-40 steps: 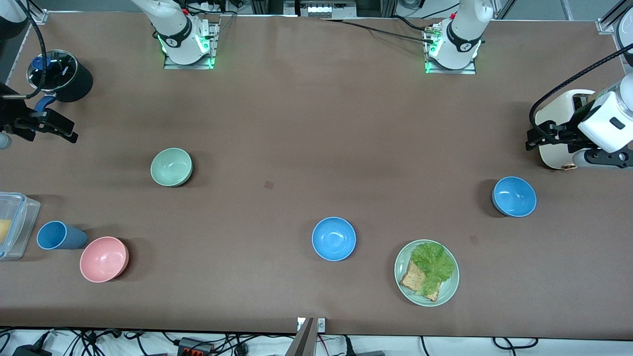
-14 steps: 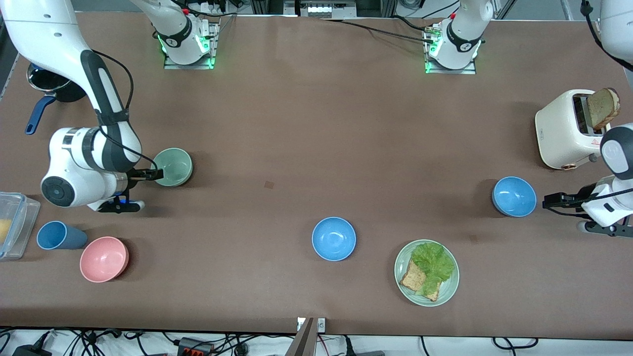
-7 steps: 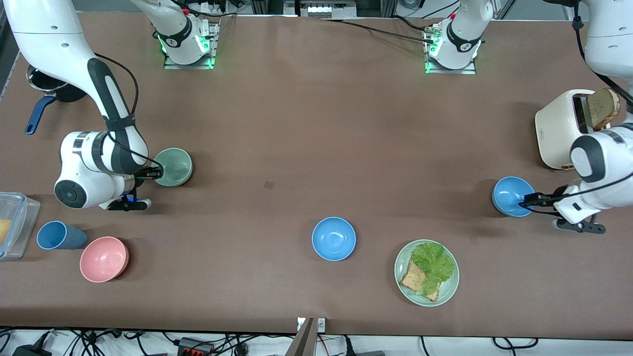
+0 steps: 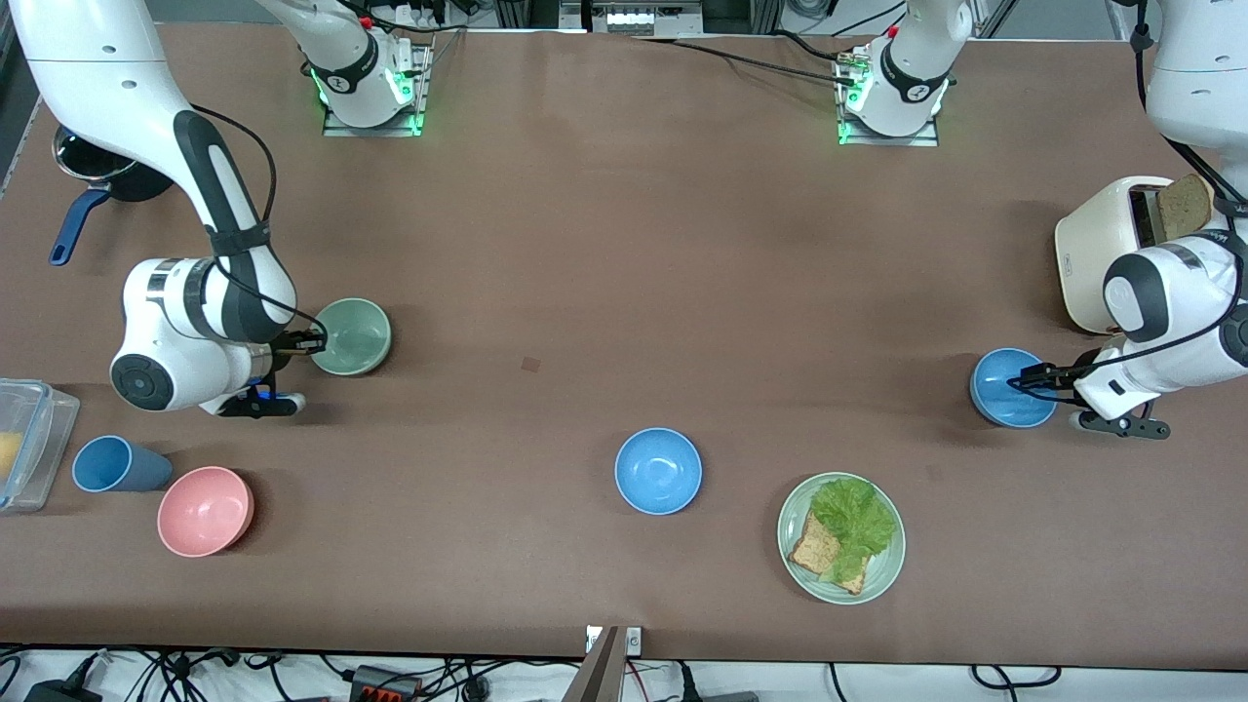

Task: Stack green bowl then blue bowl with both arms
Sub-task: 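Carry the green bowl to mid-table while the left gripper lifts the blue bowl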

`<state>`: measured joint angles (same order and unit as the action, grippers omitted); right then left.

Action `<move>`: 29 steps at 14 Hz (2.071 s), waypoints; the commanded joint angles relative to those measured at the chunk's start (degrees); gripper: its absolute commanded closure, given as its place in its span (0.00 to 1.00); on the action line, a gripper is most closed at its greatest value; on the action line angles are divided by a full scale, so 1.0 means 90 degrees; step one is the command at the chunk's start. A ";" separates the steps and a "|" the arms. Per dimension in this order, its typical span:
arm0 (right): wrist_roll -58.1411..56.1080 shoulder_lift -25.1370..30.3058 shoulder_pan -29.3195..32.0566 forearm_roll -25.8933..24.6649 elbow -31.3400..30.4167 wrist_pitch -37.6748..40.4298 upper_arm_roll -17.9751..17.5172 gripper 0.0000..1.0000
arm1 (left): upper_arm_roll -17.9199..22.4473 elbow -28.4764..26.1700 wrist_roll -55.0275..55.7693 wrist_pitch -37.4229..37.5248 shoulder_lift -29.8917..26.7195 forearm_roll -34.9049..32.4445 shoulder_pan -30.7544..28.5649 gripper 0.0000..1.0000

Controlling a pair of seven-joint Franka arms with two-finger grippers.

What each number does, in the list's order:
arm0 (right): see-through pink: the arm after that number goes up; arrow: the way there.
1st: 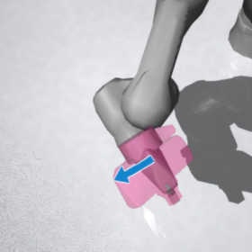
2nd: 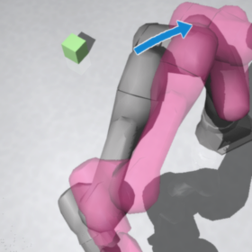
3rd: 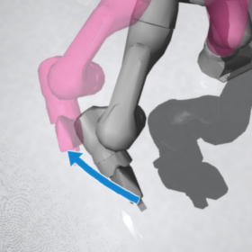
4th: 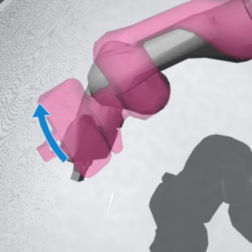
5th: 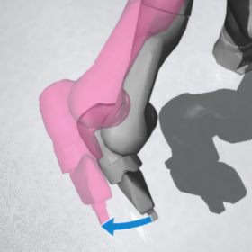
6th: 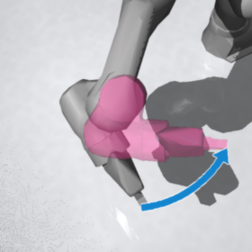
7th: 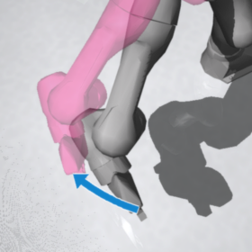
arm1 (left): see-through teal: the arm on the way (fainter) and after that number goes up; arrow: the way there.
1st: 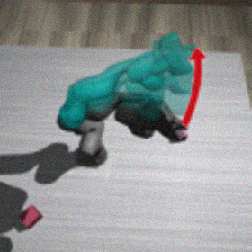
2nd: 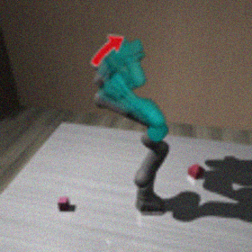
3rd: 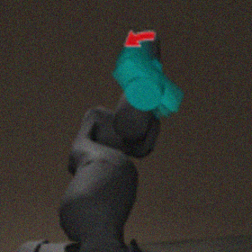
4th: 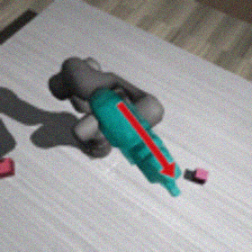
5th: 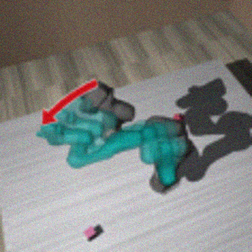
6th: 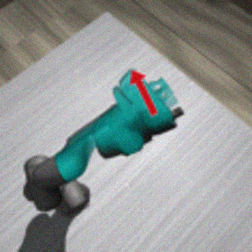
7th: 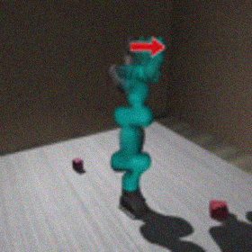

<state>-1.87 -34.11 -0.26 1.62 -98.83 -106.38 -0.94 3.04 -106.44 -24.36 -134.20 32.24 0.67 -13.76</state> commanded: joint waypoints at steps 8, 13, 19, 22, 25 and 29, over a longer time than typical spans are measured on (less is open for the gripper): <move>0.2101 0.0011 -0.1854 0.1291 0.0727 -0.0065 -0.0491 1.00 | -0.0153 -0.0186 -0.0311 -0.0069 -0.0214 0.0316 -0.0151 0.91; 0.2735 -0.0154 -0.2732 0.1705 0.0747 -0.0552 -0.0491 1.00 | -0.0250 -0.0176 -0.0311 0.0009 -0.0282 0.0345 -0.0151 1.00; 0.4113 -0.0525 -0.3935 0.1734 0.0776 -0.1333 -0.0491 1.00 | -0.0796 0.0291 0.0020 0.1655 -0.1121 0.0345 -0.0092 1.00; 0.4173 -0.0740 -0.4033 0.1754 0.0796 -0.1461 -0.0491 1.00 | -0.1371 0.1149 0.1130 0.3129 -0.1200 0.0326 -0.0072 1.00; 0.4660 -0.0693 -0.4024 0.1754 0.0970 -0.1374 -0.0481 0.00 | -0.2084 0.1387 0.2469 0.3641 -0.1316 0.0335 -0.0072 1.00; 0.4905 -0.0127 -0.3936 0.1598 0.1945 -0.0400 -0.0151 0.00 | -0.3080 0.1377 0.4362 0.3642 -0.1346 0.0345 -0.0082 1.00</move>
<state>40.60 -38.71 -36.39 16.40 -85.52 -116.20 -4.41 -21.08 -94.58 7.88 -102.51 20.43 3.07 -13.88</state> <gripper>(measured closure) 0.423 0.960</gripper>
